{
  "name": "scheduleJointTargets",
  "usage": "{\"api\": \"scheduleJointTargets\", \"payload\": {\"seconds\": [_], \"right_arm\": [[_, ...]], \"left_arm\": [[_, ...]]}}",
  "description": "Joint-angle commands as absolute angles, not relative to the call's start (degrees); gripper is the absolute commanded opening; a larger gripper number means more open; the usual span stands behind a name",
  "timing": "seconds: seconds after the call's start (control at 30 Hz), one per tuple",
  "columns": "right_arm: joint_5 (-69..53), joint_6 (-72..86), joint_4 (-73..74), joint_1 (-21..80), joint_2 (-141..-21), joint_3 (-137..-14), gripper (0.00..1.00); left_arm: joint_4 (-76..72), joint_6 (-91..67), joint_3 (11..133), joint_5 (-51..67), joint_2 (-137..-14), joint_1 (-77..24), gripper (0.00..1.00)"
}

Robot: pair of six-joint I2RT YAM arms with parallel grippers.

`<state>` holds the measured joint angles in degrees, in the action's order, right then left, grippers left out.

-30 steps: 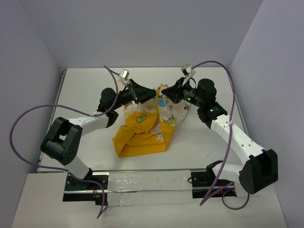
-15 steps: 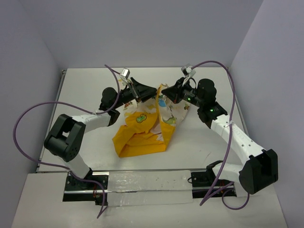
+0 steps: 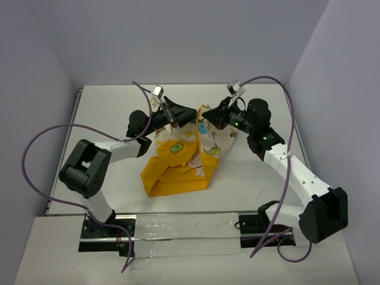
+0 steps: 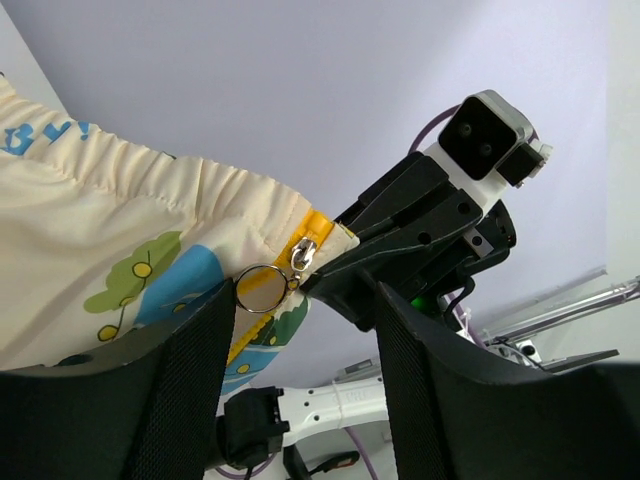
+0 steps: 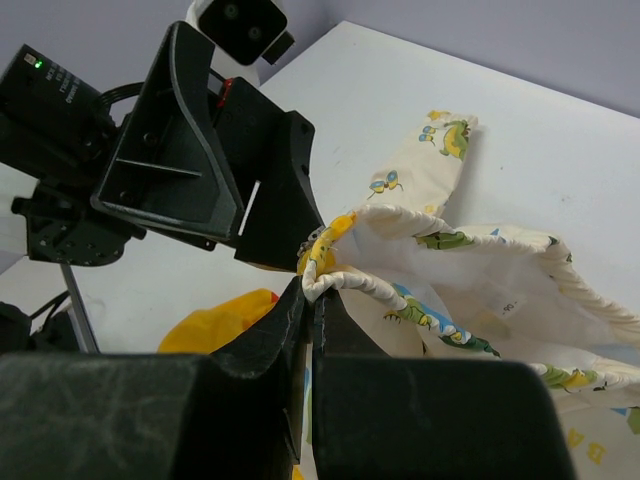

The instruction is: Zip up the jacket

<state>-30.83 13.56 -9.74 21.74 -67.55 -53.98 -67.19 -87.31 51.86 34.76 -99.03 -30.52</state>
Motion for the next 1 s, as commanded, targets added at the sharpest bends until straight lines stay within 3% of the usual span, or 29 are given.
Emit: {"api": "scheduleJointTargets", "payload": {"seconds": [0.0,0.27,0.4,0.53,0.7,0.97], "right_arm": [[-30.50,12.75,-12.13,21.71,-64.69,-54.93,0.00],[-30.50,12.83,-12.13,21.71,-64.73,-54.84,0.00],[-30.42,12.92,-12.12,21.71,-64.79,-54.76,0.00],[-30.36,12.79,-11.95,21.71,-64.81,-54.81,0.00],[-30.39,12.81,-11.87,21.71,-64.93,-55.02,0.00],[-30.32,12.92,-11.95,21.71,-65.13,-55.11,0.00]], "left_arm": [[-74.97,-90.08,52.82,34.37,-100.55,-31.03,0.61],[-76.25,-90.90,52.18,33.16,-100.41,-31.03,0.29],[-78.02,-91.98,51.77,32.78,-100.94,-31.11,0.21],[-78.51,-92.41,51.78,33.01,-101.47,-31.06,0.22],[-77.32,-91.10,51.68,33.38,-101.18,-31.18,0.37],[-74.58,-88.86,51.95,33.49,-100.77,-31.82,0.41]]}}
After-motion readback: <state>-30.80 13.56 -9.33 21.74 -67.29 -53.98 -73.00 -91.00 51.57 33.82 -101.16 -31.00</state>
